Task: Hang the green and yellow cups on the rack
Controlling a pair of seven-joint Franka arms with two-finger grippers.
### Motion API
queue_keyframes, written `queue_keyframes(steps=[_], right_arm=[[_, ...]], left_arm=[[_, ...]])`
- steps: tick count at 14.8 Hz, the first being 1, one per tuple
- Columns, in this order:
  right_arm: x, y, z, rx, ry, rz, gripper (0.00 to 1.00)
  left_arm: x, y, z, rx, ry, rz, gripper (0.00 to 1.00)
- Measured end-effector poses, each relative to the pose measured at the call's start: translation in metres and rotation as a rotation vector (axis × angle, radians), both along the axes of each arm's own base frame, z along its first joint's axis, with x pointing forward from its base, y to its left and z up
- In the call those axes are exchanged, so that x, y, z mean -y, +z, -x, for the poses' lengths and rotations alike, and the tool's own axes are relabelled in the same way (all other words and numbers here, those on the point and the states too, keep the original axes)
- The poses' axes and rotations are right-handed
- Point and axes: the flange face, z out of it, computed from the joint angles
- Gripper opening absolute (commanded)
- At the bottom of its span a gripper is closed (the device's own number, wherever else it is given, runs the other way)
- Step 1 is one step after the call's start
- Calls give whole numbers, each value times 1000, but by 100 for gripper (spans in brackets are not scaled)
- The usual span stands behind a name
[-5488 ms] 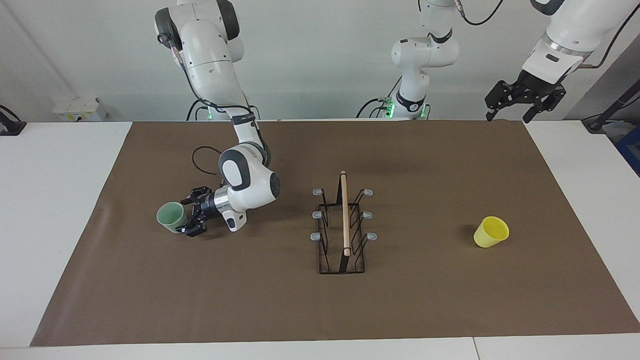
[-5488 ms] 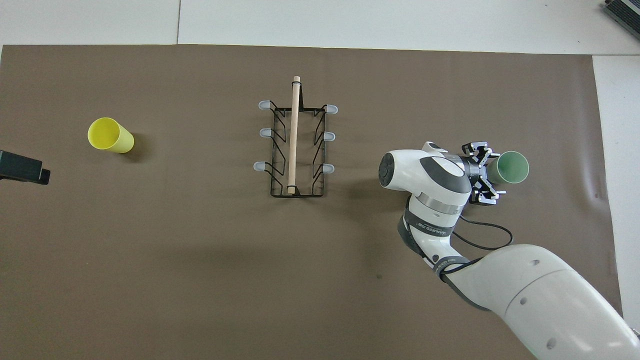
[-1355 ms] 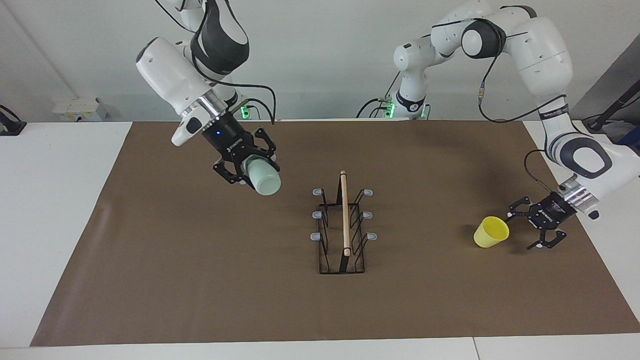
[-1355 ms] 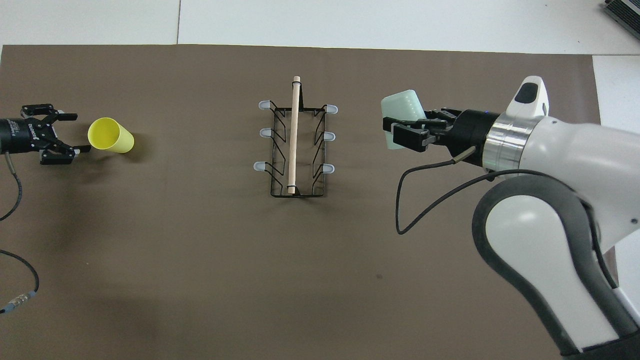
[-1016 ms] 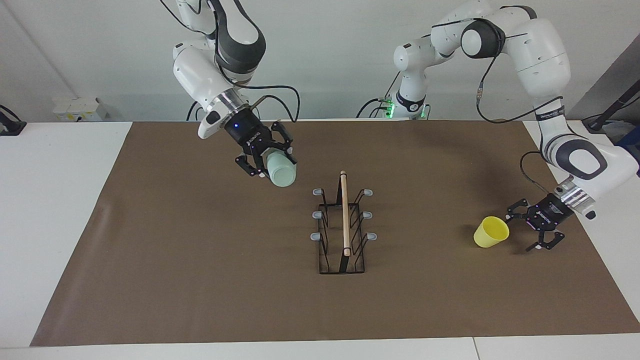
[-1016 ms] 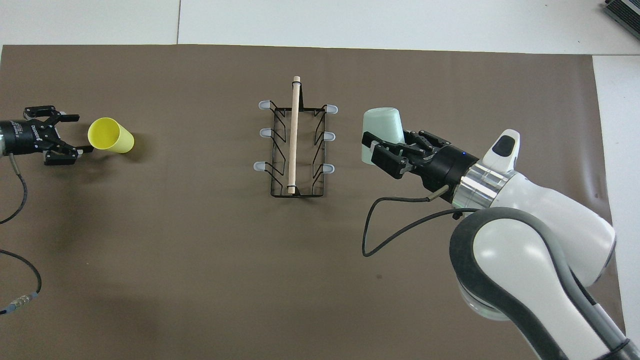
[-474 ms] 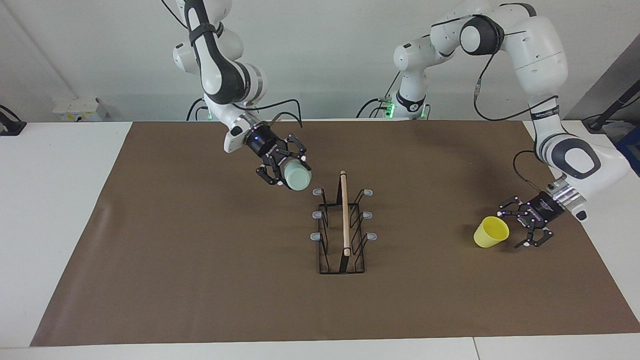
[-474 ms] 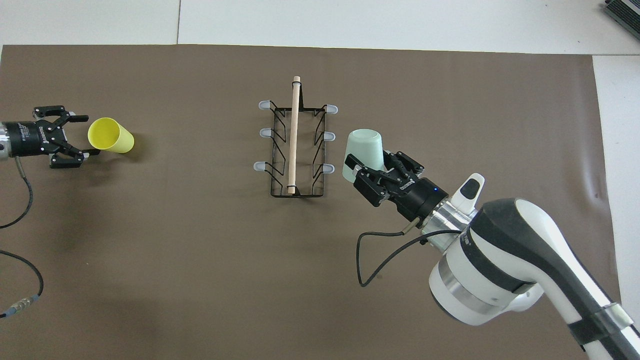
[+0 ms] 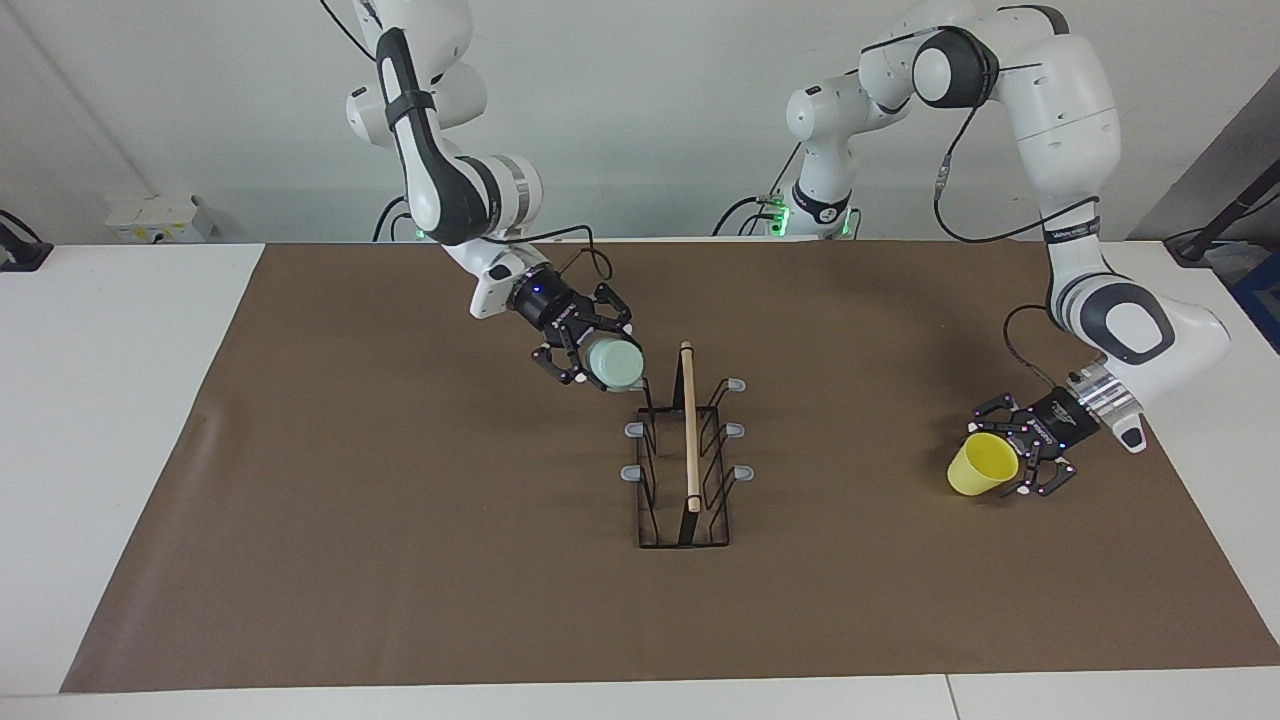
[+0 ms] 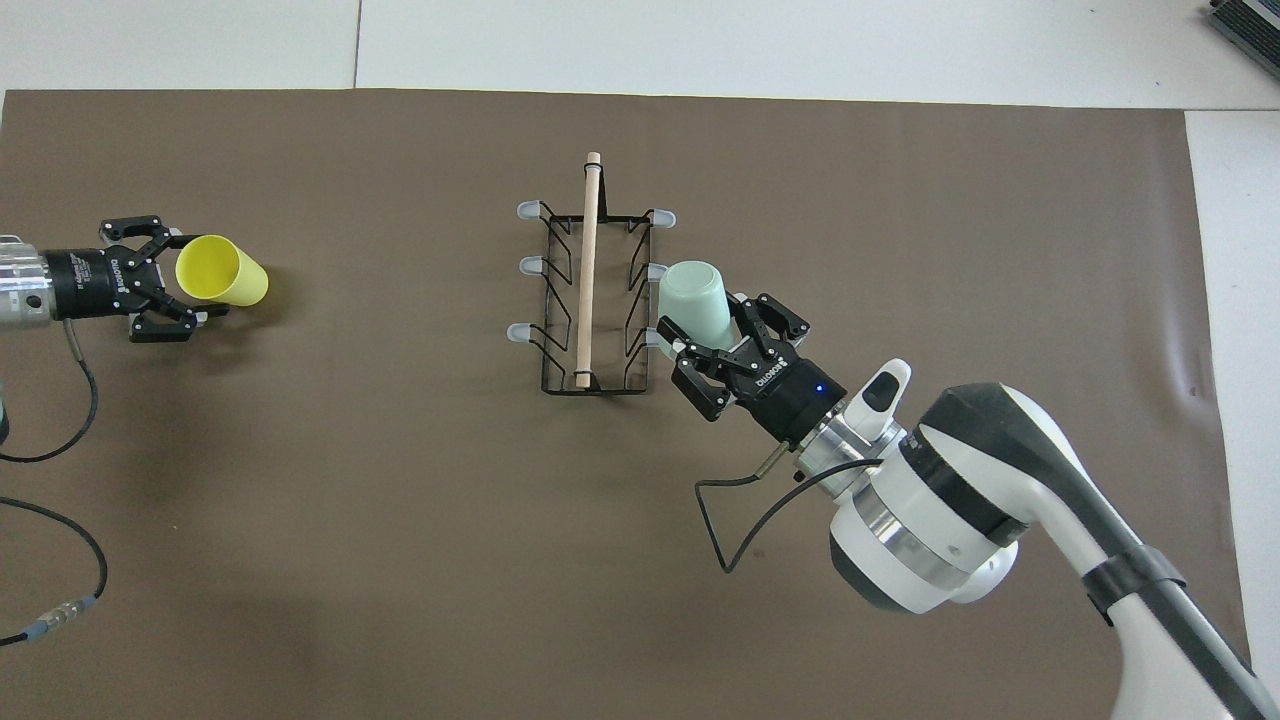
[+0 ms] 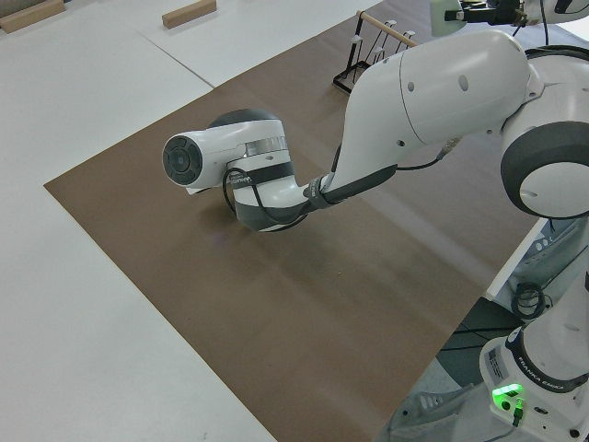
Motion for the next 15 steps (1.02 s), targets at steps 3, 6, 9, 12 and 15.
queue_keyframes(steps=[3, 6, 9, 12, 15], right_arm=[[-7, 0, 3, 63, 15, 51, 0], [-14, -1, 7, 92, 33, 79, 0], [-16, -8, 8, 126, 36, 124, 0], [-17, -13, 8, 130, 36, 138, 0], [-19, -13, 7, 140, 41, 146, 0]], left_arm=[[4, -4, 4, 6, 23, 40, 100], [5, -5, 6, 9, 31, 54, 100], [6, -6, 6, 10, 34, 59, 93], [7, -5, 6, 37, 15, 57, 39], [7, -3, 7, 57, -2, 58, 0]])
